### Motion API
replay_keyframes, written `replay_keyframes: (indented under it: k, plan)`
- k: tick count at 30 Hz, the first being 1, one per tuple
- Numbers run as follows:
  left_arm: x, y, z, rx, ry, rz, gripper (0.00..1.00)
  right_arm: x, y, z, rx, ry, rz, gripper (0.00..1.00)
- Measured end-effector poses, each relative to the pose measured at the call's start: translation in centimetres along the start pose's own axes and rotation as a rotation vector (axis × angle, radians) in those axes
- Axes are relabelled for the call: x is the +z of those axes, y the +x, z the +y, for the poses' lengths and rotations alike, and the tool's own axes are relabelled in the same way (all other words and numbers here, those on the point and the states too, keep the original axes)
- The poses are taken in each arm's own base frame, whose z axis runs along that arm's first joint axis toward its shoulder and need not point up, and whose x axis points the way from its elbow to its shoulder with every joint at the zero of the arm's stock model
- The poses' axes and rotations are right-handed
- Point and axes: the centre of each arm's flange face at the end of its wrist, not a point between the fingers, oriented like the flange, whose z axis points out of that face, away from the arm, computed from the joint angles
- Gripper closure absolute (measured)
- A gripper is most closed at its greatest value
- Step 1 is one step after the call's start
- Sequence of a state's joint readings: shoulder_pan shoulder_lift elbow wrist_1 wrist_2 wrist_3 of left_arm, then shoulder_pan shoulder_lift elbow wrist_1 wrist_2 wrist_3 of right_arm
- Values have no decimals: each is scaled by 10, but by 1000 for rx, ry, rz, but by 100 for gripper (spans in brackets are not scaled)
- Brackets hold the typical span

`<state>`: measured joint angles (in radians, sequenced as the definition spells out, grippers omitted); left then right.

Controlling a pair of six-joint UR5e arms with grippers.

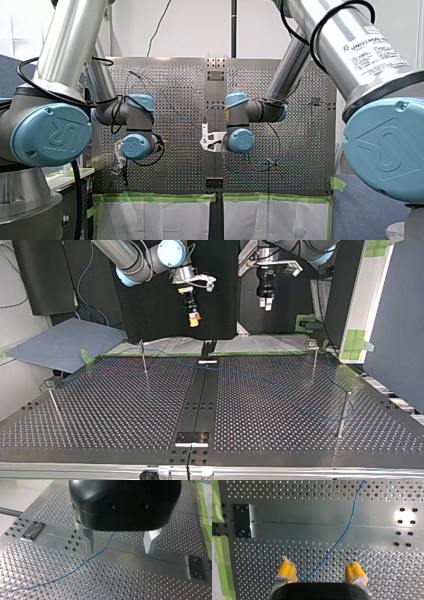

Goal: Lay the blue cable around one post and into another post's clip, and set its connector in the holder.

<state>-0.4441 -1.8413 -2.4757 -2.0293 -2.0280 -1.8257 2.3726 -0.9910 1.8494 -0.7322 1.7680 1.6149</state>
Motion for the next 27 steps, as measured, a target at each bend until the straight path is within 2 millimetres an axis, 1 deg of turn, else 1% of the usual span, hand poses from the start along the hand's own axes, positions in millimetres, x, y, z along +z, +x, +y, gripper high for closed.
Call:
replay_keyframes:
  k: [6, 15, 27]
  plan:
    - [0, 1, 1, -9, -6, 13, 0, 1, 1, 0, 25, -1, 9, 1]
    - [0, 1, 0, -13, 5, 13, 0, -3, -3, 1, 2, -4, -29, 1]
    - [0, 1, 0, -13, 7, 14, 0, -3, -3, 1, 0, -4, -32, 1]
